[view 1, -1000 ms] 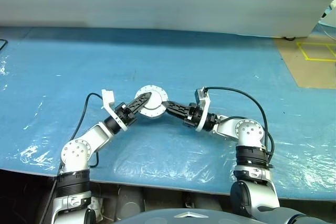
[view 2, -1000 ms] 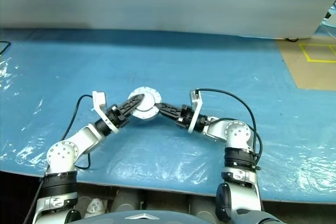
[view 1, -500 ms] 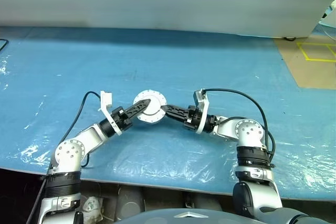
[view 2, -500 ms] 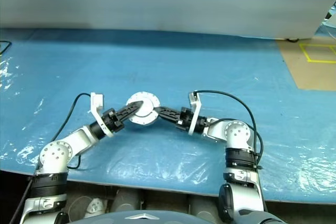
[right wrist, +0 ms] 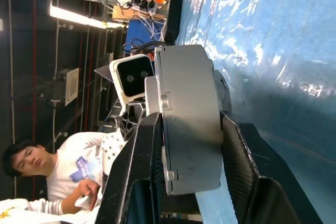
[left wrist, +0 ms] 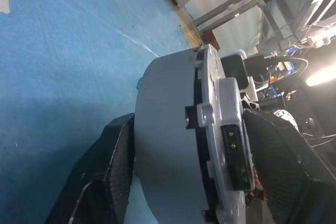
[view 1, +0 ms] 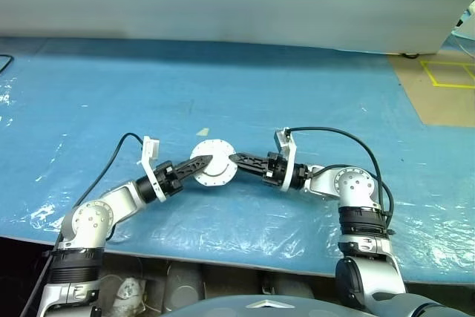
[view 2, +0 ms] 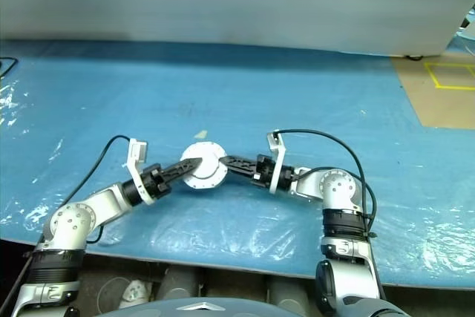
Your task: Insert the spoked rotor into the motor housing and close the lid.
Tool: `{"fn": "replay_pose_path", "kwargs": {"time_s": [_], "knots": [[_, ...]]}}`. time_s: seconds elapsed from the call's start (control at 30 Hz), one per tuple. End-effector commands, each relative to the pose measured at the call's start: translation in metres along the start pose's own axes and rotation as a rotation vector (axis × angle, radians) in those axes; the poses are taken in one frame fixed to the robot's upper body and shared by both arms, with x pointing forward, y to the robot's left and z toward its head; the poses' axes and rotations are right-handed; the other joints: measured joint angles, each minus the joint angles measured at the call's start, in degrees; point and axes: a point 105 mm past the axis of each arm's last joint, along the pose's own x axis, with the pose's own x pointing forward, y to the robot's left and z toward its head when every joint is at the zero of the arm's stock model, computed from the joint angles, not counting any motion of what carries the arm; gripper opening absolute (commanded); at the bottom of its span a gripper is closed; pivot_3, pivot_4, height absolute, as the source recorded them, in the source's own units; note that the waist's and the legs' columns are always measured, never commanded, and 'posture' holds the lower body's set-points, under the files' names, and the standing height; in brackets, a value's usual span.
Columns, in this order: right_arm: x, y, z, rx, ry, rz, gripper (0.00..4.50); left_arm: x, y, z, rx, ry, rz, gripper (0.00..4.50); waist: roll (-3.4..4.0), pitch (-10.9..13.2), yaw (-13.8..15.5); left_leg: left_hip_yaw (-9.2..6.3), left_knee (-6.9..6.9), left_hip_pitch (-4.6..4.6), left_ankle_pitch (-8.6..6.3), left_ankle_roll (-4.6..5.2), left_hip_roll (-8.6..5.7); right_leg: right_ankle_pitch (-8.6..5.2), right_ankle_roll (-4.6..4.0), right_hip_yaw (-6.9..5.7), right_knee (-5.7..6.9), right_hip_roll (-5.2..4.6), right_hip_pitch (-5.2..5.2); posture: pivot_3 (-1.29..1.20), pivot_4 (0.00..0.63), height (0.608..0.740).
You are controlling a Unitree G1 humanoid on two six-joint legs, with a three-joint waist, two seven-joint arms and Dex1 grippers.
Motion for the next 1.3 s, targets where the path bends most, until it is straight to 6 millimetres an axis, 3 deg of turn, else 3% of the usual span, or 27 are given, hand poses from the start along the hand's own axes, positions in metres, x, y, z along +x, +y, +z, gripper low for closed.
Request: {"fn": "replay_pose_path", "kwargs": {"time_s": [0.03,0.27,0.57,0.8,1.07,1.3], "knots": [[0.012,0.024,0.014,-0.084,-0.038,0.085,1.21,0.019,-0.013,-0.035,-0.004,0.16,-0.051,2.82,0.0,0.0,0.0,0.0,0.01,0.0,0.0,0.0,-0.01,0.0,0.0,0.0,0.01,0.0,0.0,0.0,0.15,0.74],[0.012,0.023,0.016,-0.093,-0.048,0.08,1.21,0.019,-0.009,-0.029,-0.023,0.106,-0.043,2.82,0.0,0.0,0.0,0.0,0.11,0.01,0.0,0.0,0.0,-0.01,-0.01,0.03,0.12,-0.01,0.0,0.0,0.15,0.74],[0.01,0.036,0.033,-0.087,-0.137,0.155,4.32,0.023,-0.008,-0.006,-0.045,-0.07,-0.056,2.82,0.0,0.0,-0.2,0.01,0.2,0.03,0.0,0.0,0.01,-0.02,-0.03,0.06,0.24,-0.02,-0.01,0.0,0.15,0.74],[0.007,0.038,0.041,-0.075,-0.19,0.167,4.32,0.024,-0.004,0.009,-0.049,-0.187,-0.037,2.82,0.0,0.0,-0.2,0.01,0.2,0.02,0.0,0.01,0.0,-0.02,-0.03,0.07,0.24,-0.02,-0.01,0.0,0.15,0.74],[0.008,0.039,0.039,-0.07,-0.18,0.174,4.32,0.024,0.0,0.011,-0.041,-0.209,-0.02,2.82,0.0,0.0,-0.2,0.01,0.19,0.01,0.0,0.01,0.01,-0.02,-0.03,0.06,0.22,-0.02,-0.01,0.0,0.15,0.74],[0.009,0.038,0.038,-0.068,-0.174,0.168,4.36,0.026,-0.01,0.014,-0.062,-0.223,-0.081,2.66,0.0,0.0,-0.2,0.01,0.18,0.02,0.0,0.0,0.0,-0.02,-0.03,0.06,0.22,-0.02,-0.01,0.0,0.15,0.74]]}}
